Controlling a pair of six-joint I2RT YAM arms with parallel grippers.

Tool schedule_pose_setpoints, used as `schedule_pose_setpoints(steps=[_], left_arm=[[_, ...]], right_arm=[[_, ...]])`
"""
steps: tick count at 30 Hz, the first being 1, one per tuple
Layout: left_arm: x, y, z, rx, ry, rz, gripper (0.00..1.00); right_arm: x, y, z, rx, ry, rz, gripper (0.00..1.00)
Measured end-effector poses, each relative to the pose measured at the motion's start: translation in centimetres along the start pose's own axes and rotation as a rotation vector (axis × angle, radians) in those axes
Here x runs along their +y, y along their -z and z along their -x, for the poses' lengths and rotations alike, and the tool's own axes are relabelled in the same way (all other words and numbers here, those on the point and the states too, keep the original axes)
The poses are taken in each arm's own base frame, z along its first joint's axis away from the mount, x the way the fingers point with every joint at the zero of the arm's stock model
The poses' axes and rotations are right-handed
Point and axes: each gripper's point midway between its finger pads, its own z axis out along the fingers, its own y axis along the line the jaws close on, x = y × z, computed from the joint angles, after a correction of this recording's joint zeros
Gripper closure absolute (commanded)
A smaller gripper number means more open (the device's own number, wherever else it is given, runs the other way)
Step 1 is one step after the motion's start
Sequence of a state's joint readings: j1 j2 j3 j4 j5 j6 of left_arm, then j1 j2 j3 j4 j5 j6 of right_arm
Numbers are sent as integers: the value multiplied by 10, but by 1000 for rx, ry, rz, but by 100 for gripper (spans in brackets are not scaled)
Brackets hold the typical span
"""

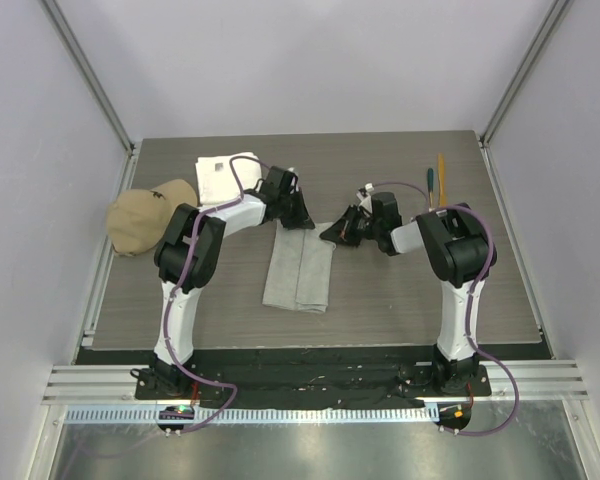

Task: Fold the napkin into a case and place the utensils inside
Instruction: Smooth out the 2/3-rectangle-folded napkin at the center of the board.

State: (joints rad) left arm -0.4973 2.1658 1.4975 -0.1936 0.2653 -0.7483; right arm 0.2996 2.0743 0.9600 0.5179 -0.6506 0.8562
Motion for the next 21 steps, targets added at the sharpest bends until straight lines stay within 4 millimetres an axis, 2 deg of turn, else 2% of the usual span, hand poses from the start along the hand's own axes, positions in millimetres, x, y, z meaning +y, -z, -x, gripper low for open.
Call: schedule_pose_setpoints(steps=[6, 14, 16, 18, 21], left_arm=[[0, 0, 0, 1, -2, 1, 100], [0, 2, 2, 3, -21, 5, 100], [1, 2, 2, 5, -21, 8, 100], [1, 3, 2, 7, -22, 10, 98], [1, 5, 3, 13, -31, 19, 87]], right_arm=[[-2, 16, -20, 11, 3, 19, 99], [-9, 76, -79, 85, -13, -95, 99], [1, 87, -89, 98, 17, -108, 99], [17, 90, -95, 107, 62, -92, 99], [42, 86, -114, 142, 126, -46, 99]])
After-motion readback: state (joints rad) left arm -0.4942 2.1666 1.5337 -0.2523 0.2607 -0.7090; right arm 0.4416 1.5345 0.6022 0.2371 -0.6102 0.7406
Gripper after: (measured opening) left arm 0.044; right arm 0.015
